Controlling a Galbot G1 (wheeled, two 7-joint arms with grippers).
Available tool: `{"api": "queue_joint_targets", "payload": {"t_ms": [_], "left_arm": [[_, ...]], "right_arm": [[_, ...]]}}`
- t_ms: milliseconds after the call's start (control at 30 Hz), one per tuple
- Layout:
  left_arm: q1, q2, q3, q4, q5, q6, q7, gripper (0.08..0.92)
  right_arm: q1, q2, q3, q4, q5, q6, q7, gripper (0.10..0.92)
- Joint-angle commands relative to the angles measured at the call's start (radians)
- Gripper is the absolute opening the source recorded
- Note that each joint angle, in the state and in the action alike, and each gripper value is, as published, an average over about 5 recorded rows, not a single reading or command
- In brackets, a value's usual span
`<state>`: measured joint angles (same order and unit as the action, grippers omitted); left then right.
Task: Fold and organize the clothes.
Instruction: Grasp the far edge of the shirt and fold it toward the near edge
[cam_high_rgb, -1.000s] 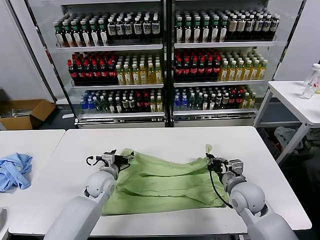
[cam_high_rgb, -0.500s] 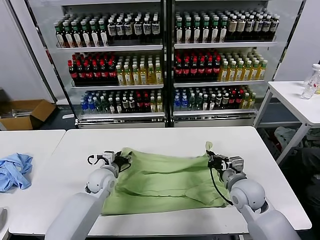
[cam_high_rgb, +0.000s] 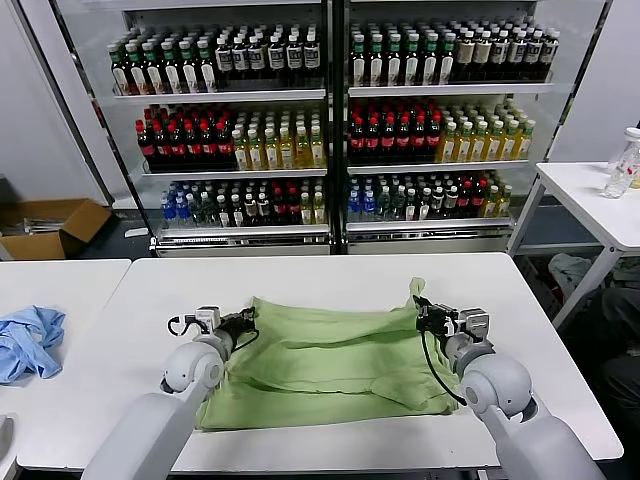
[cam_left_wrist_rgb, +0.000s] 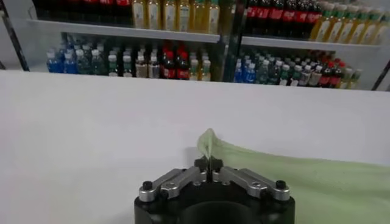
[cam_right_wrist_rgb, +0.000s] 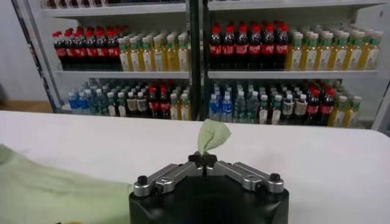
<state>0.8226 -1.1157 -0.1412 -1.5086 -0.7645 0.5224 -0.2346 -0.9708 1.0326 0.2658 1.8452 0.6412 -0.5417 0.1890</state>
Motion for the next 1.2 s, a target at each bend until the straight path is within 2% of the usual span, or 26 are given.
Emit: {"api": "queue_joint_targets", "payload": {"t_ms": [33,367,767,967,1200], "left_arm": [[0.089,0.029,-0.094,-0.143,-0.094,-0.090,0.012,0.095],[0.200,0.053,-0.201,-0.302,-0.173,-0.109,0.004,0.086],[0.528,0.029,-0.293,-0.567,-0.100,-0.112,0.008,0.085],[0.644,0.024,-0.299,-0.577,-0.013,-0.125,0.015,0.085],[0.615,0.025,-0.278,-0.493,0.072,-0.103,0.006,0.084]], "right_arm": [[0.002,-0.004,0.003,0.009,0.005,0.002,0.001,0.106],[-0.062,-0.046,0.041,0.088,0.027,0.001,0.007,0.106],[-0.260,-0.063,0.106,0.238,0.007,0.000,0.014,0.106],[-0.333,-0.033,0.135,0.225,-0.040,0.010,0.020,0.106],[-0.325,0.008,0.120,0.146,-0.111,-0.008,0.046,0.106]]}}
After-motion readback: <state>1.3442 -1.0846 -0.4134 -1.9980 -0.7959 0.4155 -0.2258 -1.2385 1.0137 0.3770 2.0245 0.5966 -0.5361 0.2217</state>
